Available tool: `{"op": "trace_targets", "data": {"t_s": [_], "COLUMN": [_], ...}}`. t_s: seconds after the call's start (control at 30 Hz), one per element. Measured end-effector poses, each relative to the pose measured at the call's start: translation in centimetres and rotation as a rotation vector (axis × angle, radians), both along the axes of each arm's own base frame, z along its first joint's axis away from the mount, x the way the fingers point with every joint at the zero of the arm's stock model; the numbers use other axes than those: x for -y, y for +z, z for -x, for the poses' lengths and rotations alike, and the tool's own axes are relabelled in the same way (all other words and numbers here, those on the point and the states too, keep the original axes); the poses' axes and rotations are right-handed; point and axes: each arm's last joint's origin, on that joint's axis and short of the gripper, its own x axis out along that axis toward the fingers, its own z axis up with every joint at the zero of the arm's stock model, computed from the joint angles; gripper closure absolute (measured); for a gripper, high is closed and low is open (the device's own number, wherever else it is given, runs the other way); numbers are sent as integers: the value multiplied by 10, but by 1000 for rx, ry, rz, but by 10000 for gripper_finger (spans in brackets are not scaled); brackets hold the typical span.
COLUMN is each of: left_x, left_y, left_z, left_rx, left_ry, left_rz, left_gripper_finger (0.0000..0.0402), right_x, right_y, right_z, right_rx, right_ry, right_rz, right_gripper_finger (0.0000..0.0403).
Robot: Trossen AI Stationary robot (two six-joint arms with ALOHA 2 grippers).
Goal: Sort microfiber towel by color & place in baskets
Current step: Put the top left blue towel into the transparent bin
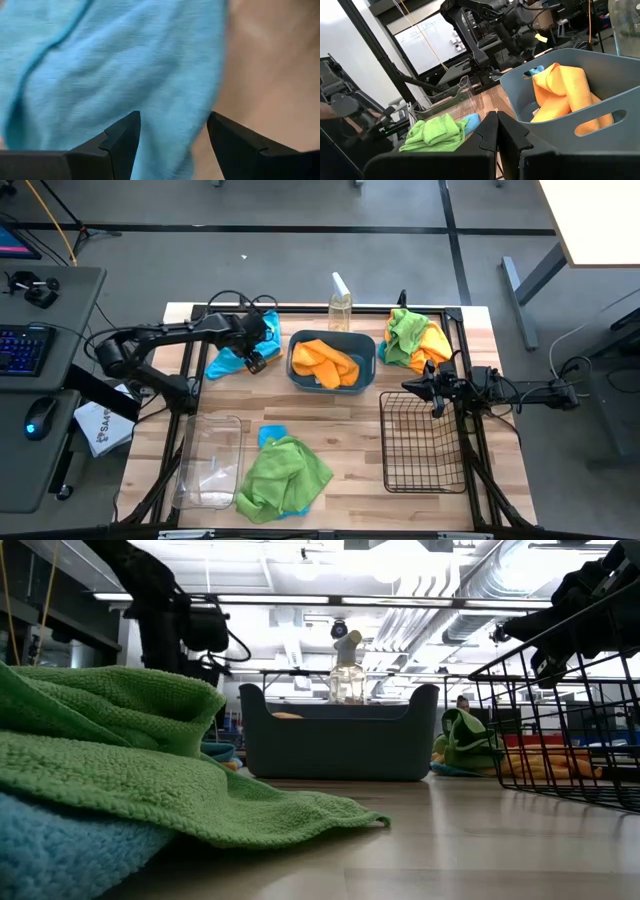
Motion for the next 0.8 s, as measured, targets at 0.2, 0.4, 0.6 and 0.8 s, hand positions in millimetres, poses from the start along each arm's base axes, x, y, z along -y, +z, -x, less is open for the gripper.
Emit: {"op": "trace_targets", "data": {"t_s": [0.2,0.4,0.6,0.8], "left_x": [-3,3,16,68], "left_y": [-4,22,132,239], "left_z": [0,6,18,54], "left_rx": [-73,30,378,836], "left_ry": [-25,-6,-8,-215], "left_rz": [-55,-60,-230,-298], "left_gripper_finger": [253,387,399,401], "right_x": [0,0,0,0], "right_y": [0,0,0,0], "right_z": [0,0,0,0], "right_rx": [0,0,0,0], "right_ry": [0,0,0,0], "right_rz": [1,1,0,1], "right_gripper_finger": [402,402,402,402]}}
